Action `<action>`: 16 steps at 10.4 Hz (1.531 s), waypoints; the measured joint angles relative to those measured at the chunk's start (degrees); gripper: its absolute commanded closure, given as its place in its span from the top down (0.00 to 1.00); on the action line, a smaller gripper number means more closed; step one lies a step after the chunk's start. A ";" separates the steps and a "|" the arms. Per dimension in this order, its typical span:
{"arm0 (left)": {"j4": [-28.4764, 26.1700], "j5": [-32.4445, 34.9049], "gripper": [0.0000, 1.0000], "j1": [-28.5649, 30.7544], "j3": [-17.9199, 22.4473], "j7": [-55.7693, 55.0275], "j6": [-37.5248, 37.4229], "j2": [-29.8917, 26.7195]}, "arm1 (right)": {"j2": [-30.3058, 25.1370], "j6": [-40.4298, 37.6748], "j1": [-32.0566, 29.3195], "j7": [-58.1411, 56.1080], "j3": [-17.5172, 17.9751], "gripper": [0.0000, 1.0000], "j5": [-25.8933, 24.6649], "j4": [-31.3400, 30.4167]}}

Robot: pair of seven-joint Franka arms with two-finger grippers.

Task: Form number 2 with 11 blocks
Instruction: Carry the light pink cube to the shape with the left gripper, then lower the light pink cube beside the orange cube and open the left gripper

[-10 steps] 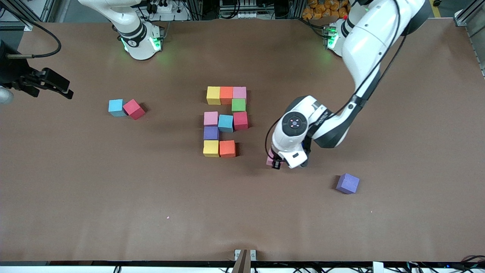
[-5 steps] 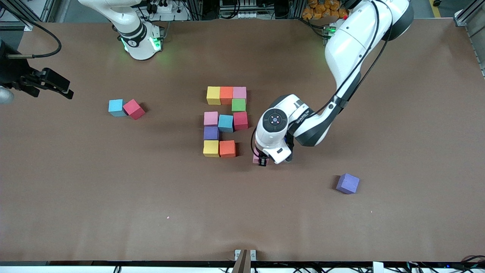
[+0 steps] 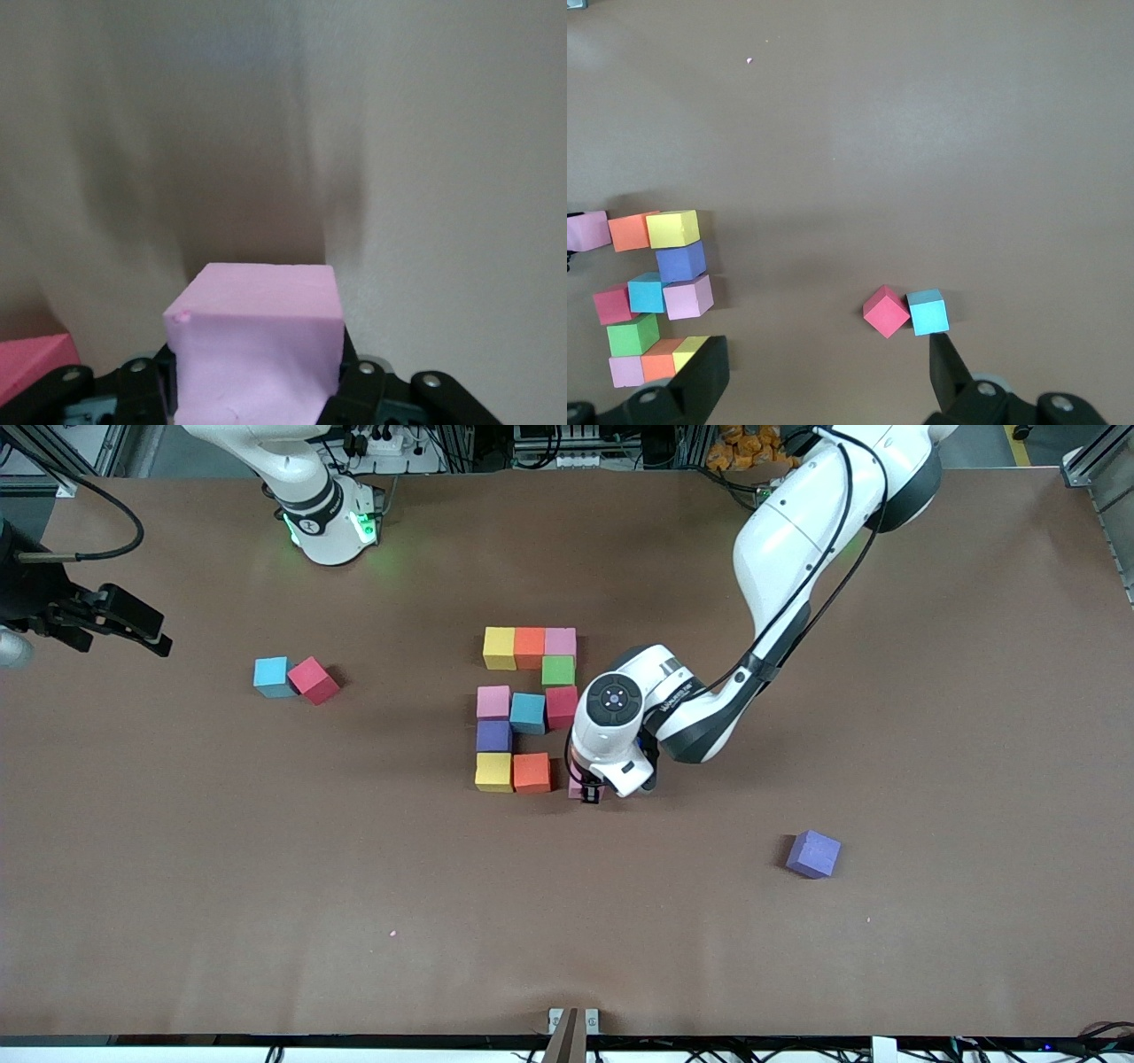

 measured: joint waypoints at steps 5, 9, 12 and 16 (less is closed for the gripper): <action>0.35 0.00 0.36 -1.28 0.02 -1.32 1.48 1.09 | 0.01 0.00 -0.03 0.00 -0.04 1.00 0.00 0.00; 1.31 0.00 0.36 -2.30 0.64 -1.32 2.61 1.63 | 0.02 -0.01 -0.03 -0.01 -0.06 1.00 0.00 0.00; 2.27 0.00 0.38 -3.28 1.35 -1.32 2.64 2.09 | 0.03 -0.01 -0.03 -0.03 -0.06 1.00 0.00 0.00; 2.52 0.00 0.43 -3.82 1.84 -1.32 2.65 2.15 | 0.03 -0.03 -0.04 0.03 -0.13 1.00 0.00 0.00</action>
